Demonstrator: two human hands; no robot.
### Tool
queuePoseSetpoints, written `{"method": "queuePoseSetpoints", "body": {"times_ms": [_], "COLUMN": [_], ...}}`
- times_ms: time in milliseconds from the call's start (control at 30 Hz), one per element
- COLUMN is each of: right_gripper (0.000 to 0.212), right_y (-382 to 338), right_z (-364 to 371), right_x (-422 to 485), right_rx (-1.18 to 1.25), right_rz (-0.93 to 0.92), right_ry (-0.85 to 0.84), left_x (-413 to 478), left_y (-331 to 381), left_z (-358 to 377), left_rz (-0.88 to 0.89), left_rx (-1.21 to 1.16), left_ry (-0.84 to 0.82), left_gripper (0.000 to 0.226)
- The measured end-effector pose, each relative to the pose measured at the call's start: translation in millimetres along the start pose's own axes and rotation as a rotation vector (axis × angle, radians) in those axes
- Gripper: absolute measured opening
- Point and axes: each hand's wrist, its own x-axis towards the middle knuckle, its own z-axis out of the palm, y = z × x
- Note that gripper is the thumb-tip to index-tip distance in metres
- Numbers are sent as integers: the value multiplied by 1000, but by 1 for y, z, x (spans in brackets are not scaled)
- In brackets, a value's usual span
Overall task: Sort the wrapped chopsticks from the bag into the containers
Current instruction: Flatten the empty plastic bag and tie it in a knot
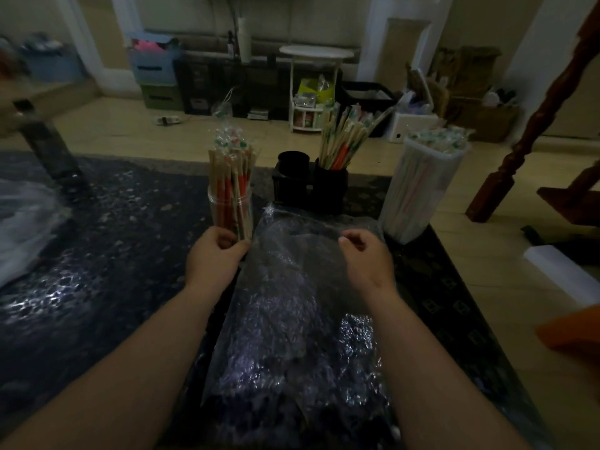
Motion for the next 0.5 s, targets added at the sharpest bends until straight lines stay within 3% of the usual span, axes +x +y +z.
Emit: {"method": "queuePoseSetpoints", "body": {"times_ms": [267, 500], "right_gripper": [24, 35], "right_y": [23, 38], "right_z": [-28, -48], "right_x": [-31, -38], "right_rx": [-112, -310], "right_rz": [116, 120], "right_ry": [30, 19], "left_x": [-34, -46], "left_y": [6, 3], "left_z": [-10, -17], "left_rz": [-13, 24], "left_rx": [-62, 59], "left_ry": [-123, -162], "left_gripper": [18, 22]}}
